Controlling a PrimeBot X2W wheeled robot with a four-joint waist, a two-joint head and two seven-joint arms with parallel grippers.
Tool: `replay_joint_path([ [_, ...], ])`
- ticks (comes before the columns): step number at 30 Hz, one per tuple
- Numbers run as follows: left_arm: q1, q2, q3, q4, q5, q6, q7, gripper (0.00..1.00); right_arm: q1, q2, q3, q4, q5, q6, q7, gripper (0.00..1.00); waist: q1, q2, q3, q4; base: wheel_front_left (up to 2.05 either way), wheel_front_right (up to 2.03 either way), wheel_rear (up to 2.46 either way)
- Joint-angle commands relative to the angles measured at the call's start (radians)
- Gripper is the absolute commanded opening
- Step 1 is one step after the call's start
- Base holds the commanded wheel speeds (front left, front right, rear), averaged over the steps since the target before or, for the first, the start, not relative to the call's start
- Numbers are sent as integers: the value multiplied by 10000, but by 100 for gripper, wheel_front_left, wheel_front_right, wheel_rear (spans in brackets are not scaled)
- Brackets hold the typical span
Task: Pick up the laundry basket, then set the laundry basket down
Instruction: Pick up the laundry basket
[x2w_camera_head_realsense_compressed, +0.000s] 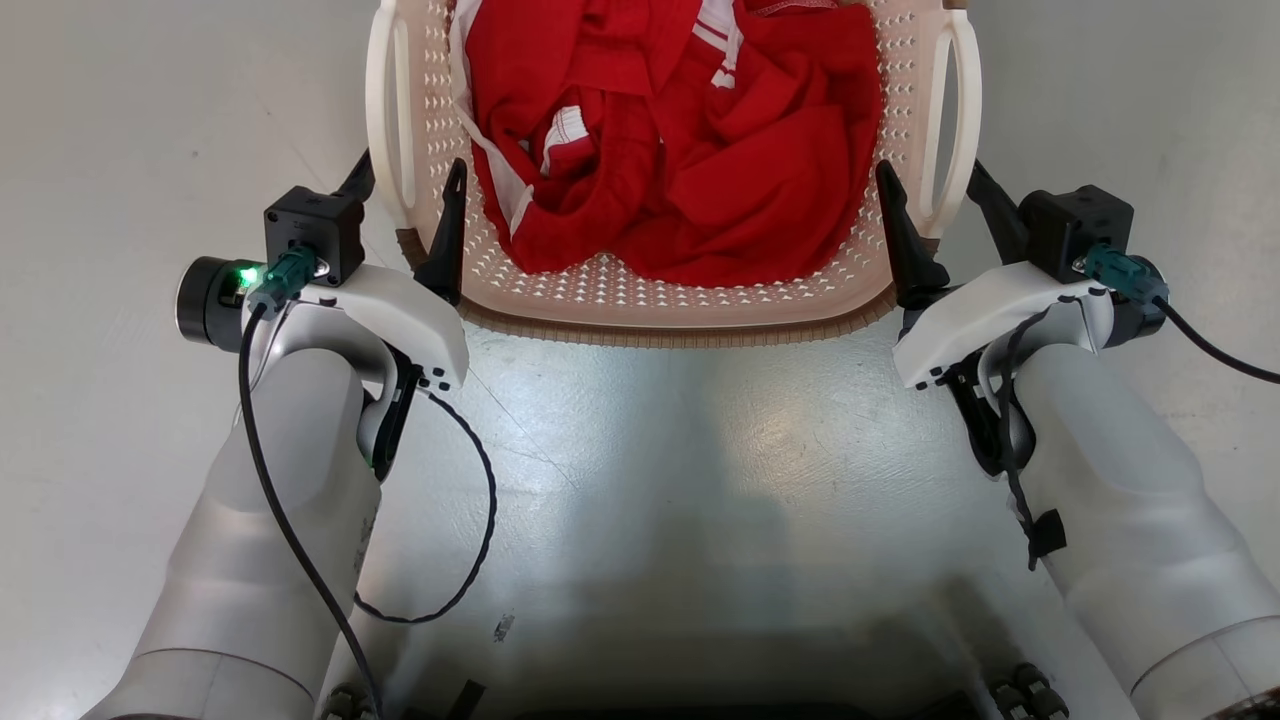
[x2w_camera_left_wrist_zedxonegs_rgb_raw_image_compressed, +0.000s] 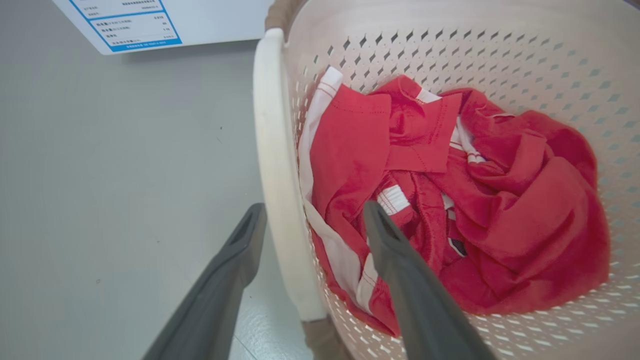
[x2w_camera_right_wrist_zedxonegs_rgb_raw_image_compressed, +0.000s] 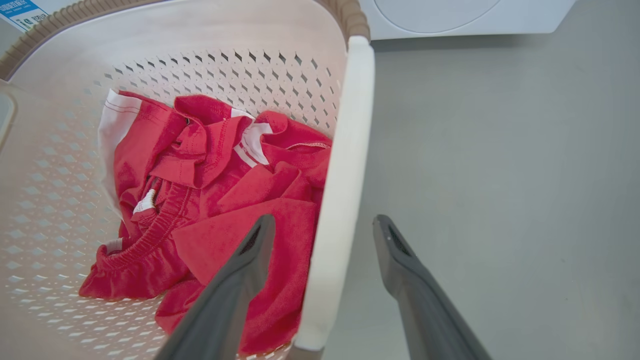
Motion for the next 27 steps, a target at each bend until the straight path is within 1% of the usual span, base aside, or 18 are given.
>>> replay_joint_path([
  [1,173,311,150,-95,-136,-58,-49,100,297,160,176,-48,69,31,-122,100,0,0,-1,4,0,0,0],
  [22,125,408,-53,20,-309,-53,-49,100,108,160,349,196,545,31,-122,100,0,0,6,13,0,0,0],
  [23,121,412,-67,21,-316,-53,-49,100,108,160,362,214,585,31,-122,95,0,0,5,16,0,0,0],
  [24,120,413,-94,32,-322,-53,-44,95,111,160,384,254,638,31,-122,57,0,0,5,21,0,0,0],
  [25,118,408,-127,59,-345,-54,-8,44,116,160,431,302,730,31,-122,26,0,0,8,31,0,0,0],
  [26,109,403,-169,74,-364,-54,20,0,112,160,484,343,846,31,-122,0,0,0,16,39,0,0,0],
  [27,100,401,-216,82,-373,-54,33,0,92,160,534,388,928,31,-122,0,0,0,28,37,0,0,0],
])
